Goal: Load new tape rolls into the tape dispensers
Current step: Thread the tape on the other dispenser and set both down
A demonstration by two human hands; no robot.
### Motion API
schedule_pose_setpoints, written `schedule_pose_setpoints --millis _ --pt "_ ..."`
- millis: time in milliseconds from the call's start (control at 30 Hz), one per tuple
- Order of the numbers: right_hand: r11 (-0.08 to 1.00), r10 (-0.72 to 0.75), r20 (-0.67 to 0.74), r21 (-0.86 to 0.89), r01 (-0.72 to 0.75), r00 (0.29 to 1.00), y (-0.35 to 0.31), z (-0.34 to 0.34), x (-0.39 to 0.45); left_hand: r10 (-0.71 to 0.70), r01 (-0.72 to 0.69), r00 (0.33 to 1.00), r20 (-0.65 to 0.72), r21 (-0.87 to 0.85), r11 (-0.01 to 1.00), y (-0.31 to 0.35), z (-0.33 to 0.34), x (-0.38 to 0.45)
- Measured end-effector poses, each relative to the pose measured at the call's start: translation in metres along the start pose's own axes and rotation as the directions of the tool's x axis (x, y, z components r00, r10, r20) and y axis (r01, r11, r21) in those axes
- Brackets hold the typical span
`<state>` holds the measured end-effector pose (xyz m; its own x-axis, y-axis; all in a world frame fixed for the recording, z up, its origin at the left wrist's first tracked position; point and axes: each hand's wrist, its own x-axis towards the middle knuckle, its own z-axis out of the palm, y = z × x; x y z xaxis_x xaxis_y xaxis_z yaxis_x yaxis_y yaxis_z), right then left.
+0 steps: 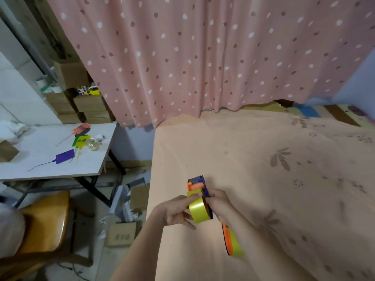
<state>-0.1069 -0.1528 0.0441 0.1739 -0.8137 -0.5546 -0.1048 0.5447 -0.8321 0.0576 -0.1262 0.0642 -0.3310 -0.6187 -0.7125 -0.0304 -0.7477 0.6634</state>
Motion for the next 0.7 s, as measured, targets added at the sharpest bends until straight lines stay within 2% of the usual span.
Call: schedule_pose_setpoints --millis 300,400,567,700 --pt "0.977 0.21 -0.135 -0.006 -0.213 0.968 0.065 0.013 0.001 -0.165 0.152 0.984 0.061 0.177 0.972 -0.03 -0.019 0.015" --pt "0.977 0.213 -0.148 0.017 -0.213 0.966 0.081 0.014 0.003 -0.214 0.193 0.973 0.089 0.205 0.96 -0.037 -0.018 0.019" --pt "0.964 0.237 -0.146 -0.084 -0.251 0.96 0.106 0.012 0.011 -0.3 0.259 0.947 0.118 0.278 0.925 -0.05 -0.019 0.032" --pt "0.958 0.257 -0.183 -0.077 -0.275 0.949 0.117 0.008 0.014 -0.33 0.282 0.935 0.128 0.294 0.913 -0.057 -0.02 0.042"
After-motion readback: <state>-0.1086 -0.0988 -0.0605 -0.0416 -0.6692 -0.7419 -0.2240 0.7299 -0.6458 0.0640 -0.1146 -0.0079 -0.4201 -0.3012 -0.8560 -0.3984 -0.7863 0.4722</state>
